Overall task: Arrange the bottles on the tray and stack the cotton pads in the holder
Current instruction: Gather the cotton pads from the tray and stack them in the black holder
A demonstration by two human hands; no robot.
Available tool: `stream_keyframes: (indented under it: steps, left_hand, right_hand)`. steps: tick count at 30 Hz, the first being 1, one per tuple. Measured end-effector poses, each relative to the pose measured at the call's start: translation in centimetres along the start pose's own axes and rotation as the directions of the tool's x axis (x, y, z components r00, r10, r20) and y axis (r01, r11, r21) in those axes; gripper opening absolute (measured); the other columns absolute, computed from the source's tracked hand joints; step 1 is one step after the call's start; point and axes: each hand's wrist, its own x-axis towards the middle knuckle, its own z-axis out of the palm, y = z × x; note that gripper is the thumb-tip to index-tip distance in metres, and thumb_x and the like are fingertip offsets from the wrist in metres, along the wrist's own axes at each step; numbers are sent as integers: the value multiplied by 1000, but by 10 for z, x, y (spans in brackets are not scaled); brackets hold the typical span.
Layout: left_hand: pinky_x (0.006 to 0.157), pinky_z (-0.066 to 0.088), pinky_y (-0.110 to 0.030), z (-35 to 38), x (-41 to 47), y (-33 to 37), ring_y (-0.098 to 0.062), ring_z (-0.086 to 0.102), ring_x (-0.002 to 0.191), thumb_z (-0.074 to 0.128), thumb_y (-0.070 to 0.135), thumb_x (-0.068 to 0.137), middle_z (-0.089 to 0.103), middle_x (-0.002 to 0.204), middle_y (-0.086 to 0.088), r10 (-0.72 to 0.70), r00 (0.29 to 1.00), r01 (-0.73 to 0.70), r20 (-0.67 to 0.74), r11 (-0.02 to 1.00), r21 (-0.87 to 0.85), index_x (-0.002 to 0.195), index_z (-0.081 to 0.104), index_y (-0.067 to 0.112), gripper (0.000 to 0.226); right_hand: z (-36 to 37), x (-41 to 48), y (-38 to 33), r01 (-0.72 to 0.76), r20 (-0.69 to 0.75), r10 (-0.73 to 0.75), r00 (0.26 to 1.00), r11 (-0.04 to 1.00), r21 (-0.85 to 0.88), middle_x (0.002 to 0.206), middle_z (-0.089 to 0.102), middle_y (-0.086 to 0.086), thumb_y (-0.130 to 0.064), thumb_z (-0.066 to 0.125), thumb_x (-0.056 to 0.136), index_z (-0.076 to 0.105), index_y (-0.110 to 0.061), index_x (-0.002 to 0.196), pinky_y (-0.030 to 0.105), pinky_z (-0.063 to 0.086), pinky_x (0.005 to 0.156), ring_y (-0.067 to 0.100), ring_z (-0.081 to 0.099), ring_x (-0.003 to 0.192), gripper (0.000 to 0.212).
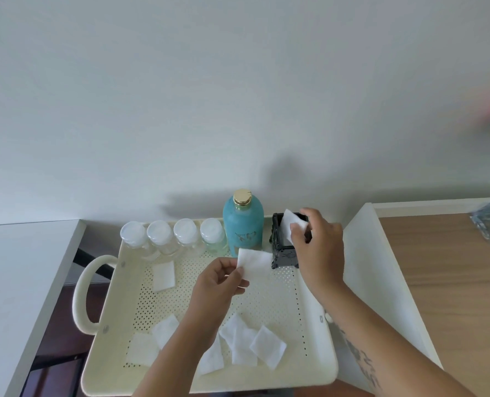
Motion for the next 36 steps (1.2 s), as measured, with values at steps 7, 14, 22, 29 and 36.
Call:
stream_keyframes:
  steps: [7, 14, 22, 29, 36]
  left_hand:
    - [81, 56, -38, 0, 0, 0, -21, 70, 81, 61, 13, 93, 74, 87, -7, 2, 1000, -2, -3, 1000, -15, 98, 69, 15, 10]
    - [81, 57, -37, 1, 0, 1, -20, 70, 81, 62, 14, 92, 74, 87, -8, 12, 1000, -12, -10, 1000, -21, 98, 69, 14, 9]
    - [77, 56, -33, 4, 2, 5, -19, 70, 79, 61, 15, 92, 74, 84, -4, 28, 1000, -28, -7, 999, -19, 97, 70, 17, 10]
    - [72, 53, -29, 16, 6, 12, -16, 69, 76, 64, 17, 91, 74, 80, -2, 36, 999, -35, 9, 997, -68, 97, 69, 16, 7]
    - [73, 53, -32, 31, 9, 18, -15, 68, 75, 65, 19, 91, 73, 79, 0, -3, 1000, 5, 16, 984, -178, 98, 66, 13, 10]
  right_hand:
    - [-1, 0, 8, 80, 27, -77, 997, 980, -181, 82, 64, 1, -20, 64, 88, 69, -16, 89, 42, 46, 66, 30, 49, 84, 7]
    - [-11, 4, 7, 290, 79, -280, 957, 927, -236, 72, 66, -7, -20, 65, 86, 67, -17, 79, 37, 42, 72, 27, 52, 87, 8]
    - [-8, -2, 23, 424, 430, -229, 873, 793, -438, 102, 70, -15, -62, 10, 94, 68, -28, 90, 48, 5, 115, 20, 30, 141, 67]
    - [-9, -1, 23, 369, 399, -220, 890, 861, -349, 106, 70, -12, -51, 19, 98, 68, -26, 95, 46, 10, 117, 20, 32, 140, 55]
    - [-27, -7, 6, 230, 103, -237, 966, 970, 74, 70, 57, -20, -40, 44, 97, 60, -36, 76, 31, 45, 77, 11, 56, 89, 27]
